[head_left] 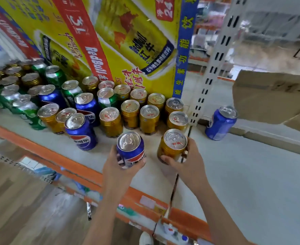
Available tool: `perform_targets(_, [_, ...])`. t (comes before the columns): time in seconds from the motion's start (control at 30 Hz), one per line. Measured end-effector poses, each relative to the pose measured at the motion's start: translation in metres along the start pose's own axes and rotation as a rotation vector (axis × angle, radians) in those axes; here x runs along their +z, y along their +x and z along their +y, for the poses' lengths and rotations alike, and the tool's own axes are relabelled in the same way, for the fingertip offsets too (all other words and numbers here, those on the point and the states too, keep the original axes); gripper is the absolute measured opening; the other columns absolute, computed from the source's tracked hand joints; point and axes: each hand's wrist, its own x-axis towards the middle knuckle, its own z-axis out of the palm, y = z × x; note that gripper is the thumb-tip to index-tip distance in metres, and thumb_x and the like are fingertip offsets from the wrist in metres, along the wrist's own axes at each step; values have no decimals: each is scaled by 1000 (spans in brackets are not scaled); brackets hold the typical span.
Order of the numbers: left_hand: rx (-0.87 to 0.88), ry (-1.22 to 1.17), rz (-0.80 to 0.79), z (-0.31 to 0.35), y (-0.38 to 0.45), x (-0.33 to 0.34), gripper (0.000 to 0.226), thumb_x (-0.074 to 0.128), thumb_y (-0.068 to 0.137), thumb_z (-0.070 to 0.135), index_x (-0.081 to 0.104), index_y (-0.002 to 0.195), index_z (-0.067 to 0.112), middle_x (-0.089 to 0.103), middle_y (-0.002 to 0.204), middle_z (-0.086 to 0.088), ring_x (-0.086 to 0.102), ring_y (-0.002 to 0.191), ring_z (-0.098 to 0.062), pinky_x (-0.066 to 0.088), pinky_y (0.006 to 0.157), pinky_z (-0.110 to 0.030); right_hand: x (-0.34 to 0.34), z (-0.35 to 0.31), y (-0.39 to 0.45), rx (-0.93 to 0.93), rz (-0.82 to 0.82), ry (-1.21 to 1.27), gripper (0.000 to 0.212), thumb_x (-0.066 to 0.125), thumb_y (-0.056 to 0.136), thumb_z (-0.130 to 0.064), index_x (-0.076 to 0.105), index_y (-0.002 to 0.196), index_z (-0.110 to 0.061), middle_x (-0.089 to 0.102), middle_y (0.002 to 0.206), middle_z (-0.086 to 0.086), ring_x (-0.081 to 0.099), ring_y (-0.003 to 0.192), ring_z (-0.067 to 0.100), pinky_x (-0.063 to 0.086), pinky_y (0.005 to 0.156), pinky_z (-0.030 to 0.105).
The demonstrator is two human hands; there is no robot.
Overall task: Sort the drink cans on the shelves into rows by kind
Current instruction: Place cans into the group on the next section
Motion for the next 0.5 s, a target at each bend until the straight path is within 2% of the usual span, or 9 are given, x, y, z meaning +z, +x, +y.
perform_targets(0.1, [42, -5, -146, 18, -13, 40, 72, 88, 58, 26, 46, 115, 36, 64, 109, 9, 61, 98, -12, 53, 81, -29, -49, 24, -19, 12, 96, -45, 69, 85, 63, -31, 39, 115, -34, 50, 109, -18, 51, 98, -4, 38, 77, 5])
perform_targets(0.2, [66, -56, -296, 40, -31, 86, 71, 85, 45, 43, 51, 108, 41, 65, 106, 15, 64, 93, -3, 55, 75, -24, -101, 48, -48, 44, 243, -16, 68, 86, 63, -27, 41, 114, -37, 54, 113, -17, 53, 101, -6, 41, 82, 9])
perform_targets(0.27, [96, -83, -399, 51, -45, 117, 65, 86, 45, 36, 54, 101, 47, 66, 100, 19, 64, 89, 1, 54, 72, -19, -136, 62, -71, 82, 347, 11, 67, 86, 62, -23, 44, 113, -36, 55, 112, -20, 55, 102, -3, 44, 84, 14])
perform_targets(0.33, [117, -84, -499, 59, -63, 150, 65, 84, 42, 38, 56, 100, 50, 67, 101, 19, 64, 91, -4, 55, 73, -24, -169, 76, -96, 128, 446, 34, 67, 86, 63, -21, 45, 115, -29, 56, 110, -20, 57, 100, -2, 45, 83, 16])
perform_targets(0.4, [126, -87, -587, 67, -83, 182, 67, 83, 39, 41, 56, 101, 46, 67, 102, 20, 64, 93, -8, 56, 76, -31, -201, 90, -121, 170, 547, 52, 67, 86, 62, -18, 46, 116, -26, 57, 108, -19, 57, 95, -4, 44, 80, 11])
perform_targets(0.5, [169, -53, -725, 81, -117, 226, 66, 90, 42, 33, 55, 98, 42, 67, 96, 22, 64, 89, -2, 54, 71, -20, -244, 111, -158, 205, 709, 76, 65, 86, 62, -17, 49, 114, -26, 58, 106, -18, 56, 92, -12, 44, 76, 6])
